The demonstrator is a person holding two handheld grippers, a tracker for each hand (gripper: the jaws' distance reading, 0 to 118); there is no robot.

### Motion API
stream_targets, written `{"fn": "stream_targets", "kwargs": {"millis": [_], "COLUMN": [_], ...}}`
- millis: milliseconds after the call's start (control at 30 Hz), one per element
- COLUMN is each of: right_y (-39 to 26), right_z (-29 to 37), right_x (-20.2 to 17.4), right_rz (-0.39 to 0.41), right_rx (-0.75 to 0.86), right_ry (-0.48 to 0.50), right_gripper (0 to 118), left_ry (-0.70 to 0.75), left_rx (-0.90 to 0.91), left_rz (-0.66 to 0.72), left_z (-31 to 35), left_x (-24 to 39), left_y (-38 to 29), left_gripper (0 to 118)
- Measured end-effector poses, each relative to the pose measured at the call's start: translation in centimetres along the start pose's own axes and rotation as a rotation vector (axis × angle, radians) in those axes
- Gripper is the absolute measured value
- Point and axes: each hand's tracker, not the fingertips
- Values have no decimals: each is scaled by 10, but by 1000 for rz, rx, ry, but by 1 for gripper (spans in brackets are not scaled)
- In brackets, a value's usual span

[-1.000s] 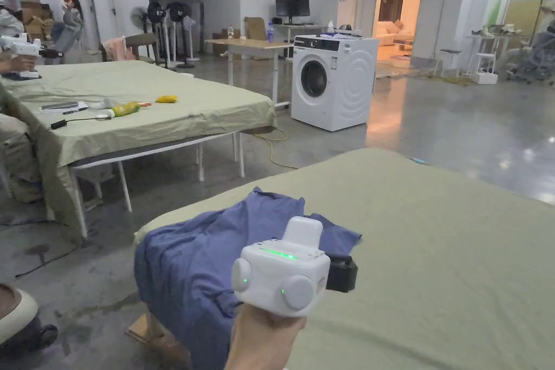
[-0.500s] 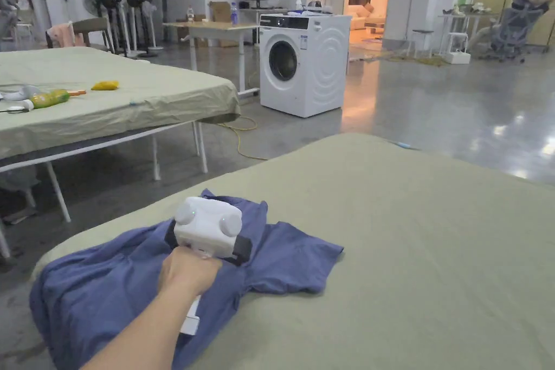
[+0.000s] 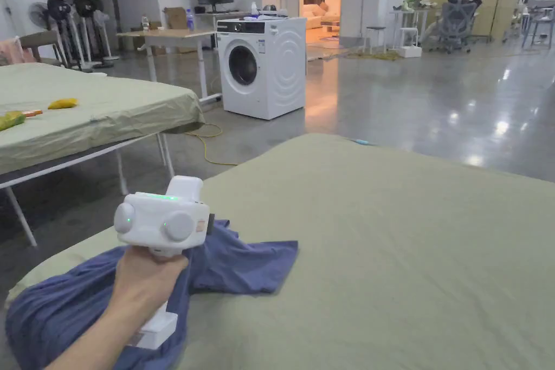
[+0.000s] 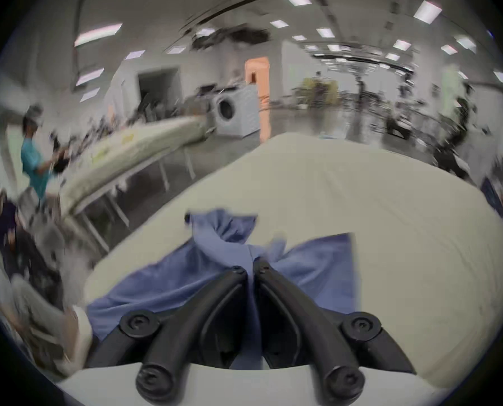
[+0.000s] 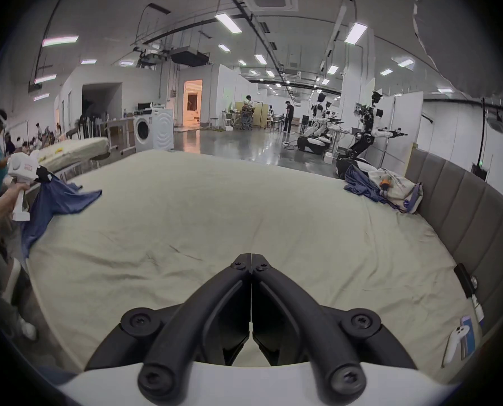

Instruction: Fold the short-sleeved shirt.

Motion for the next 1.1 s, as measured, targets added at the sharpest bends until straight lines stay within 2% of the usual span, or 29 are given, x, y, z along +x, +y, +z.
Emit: {"fn": "stream_targets", "kwargs": {"millis": [67, 133, 233, 267, 467, 600, 767, 900, 1000, 1033, 1100], "right_y": [4, 5, 7, 7, 9, 7, -11, -30, -43, -48, -54], "right_z": [18, 36, 64, 75, 130, 159, 176, 178, 176, 174, 174], "right_x": [9, 16, 36, 43, 91, 122, 156, 175, 185, 188, 193], "right_rz": [-8, -21, -100, -118, -171, -206, -236, -262, -273, -273, -274], "right_rx": [9, 31, 50, 62, 113, 150, 165, 142, 113, 109, 97], "right_ry": [13, -1, 10, 11, -33, -82, -157, -176, -193, -191, -199], "right_gripper": [2, 2, 2, 2, 2, 2, 2, 2, 2, 2, 2], "left_ry": [-120, -178, -334, -368, -618, -749, -896, -1027, -1001, -996, -990], "left_rx": [54, 164, 263, 285, 375, 382, 300, 50, -78, -84, -79], "left_rz": [-7, 3, 3, -35, -176, -274, -381, -394, -436, -470, -450], "left_z": [68, 122, 199, 221, 302, 326, 317, 277, 250, 246, 242], "left_x": [18, 27, 60, 75, 195, 293, 458, 586, 658, 678, 696], "left_y": [19, 47, 96, 115, 187, 189, 108, 6, -65, -86, -109], "left_gripper": [0, 0, 0, 0, 0, 0, 0, 0, 0, 1, 3]}}
